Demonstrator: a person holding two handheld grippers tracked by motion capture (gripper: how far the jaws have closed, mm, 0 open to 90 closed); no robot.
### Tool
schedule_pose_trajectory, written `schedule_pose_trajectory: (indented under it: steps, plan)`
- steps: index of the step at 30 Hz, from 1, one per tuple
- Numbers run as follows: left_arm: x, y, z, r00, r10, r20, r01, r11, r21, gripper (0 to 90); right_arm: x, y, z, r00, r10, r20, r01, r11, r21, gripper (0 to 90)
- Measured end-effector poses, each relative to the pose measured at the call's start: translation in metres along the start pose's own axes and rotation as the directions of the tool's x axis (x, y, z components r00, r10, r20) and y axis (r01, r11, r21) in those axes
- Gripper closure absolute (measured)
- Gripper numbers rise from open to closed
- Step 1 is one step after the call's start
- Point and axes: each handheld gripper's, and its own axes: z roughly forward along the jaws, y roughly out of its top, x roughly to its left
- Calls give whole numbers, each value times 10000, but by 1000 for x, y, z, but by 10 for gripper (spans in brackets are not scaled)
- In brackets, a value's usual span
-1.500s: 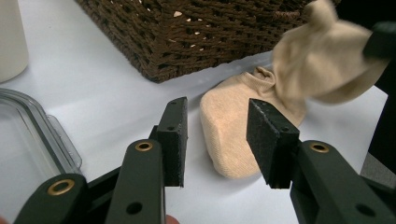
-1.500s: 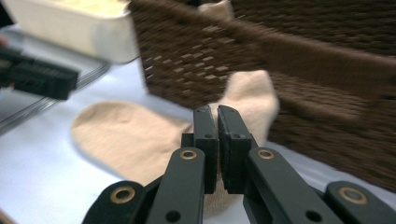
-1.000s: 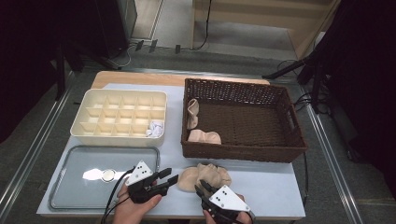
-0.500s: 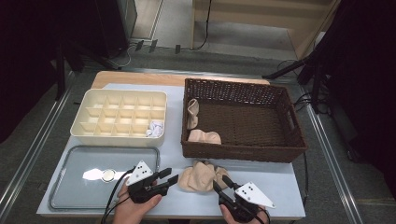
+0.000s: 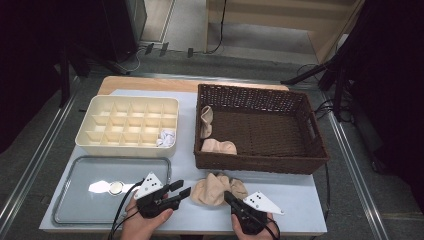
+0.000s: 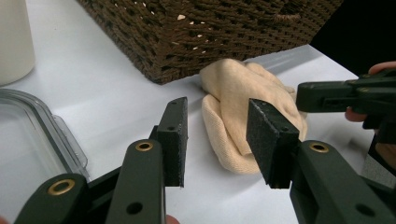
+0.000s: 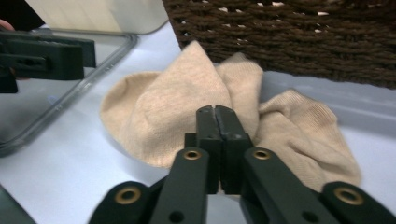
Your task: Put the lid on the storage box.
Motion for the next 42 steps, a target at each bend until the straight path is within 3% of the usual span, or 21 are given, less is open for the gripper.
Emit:
schedule_pose_trajectory:
  steps: [8, 15, 17, 20, 26, 29, 33, 39, 42]
  plan:
    - [0, 1, -2, 10000, 3, 40, -2, 9998, -174, 602, 11, 15, -11, 9985, -503, -205, 486, 9959, -768, 900]
    - [2, 2, -5, 10000, -60, -56, 58, 9997, -249, 601, 22, 19, 1, 9944, -1041, -178, 1029, 9928, -618, 900]
    - [4, 3, -7, 9999, -84, -64, 82, 9996, -275, 601, 13, 19, -3, 9969, -719, 328, 739, 9952, -641, 825]
    - [5, 3, -7, 9999, -130, -99, 128, 9996, -264, 602, -1, 11, -3, 9989, 201, 415, -177, 9982, -565, 723]
    - [3, 2, -5, 10000, -34, -66, 33, 9998, -196, 601, -2, 1, 9, 9969, 247, 750, -225, 9993, -303, 577]
    - [3, 2, -5, 10000, -12, -83, 10, 9999, -163, 602, -1, -1, 17, 9910, -75, 1339, 100, 9998, -183, 501]
    - [3, 2, -5, 10000, -44, -82, 43, 9999, -168, 602, -1, -3, 20, 9904, -213, 1367, 226, 9997, -80, 541]
    - [2, 1, -4, 10000, 41, -54, -41, 10000, -84, 603, -1, -3, 20, 9932, -590, 1003, 582, 9982, 107, 819]
    - [2, 1, -3, 10000, 27, -53, -27, 10000, -84, 603, -1, -1, 17, 9959, -453, 787, 456, 9990, -17, 860]
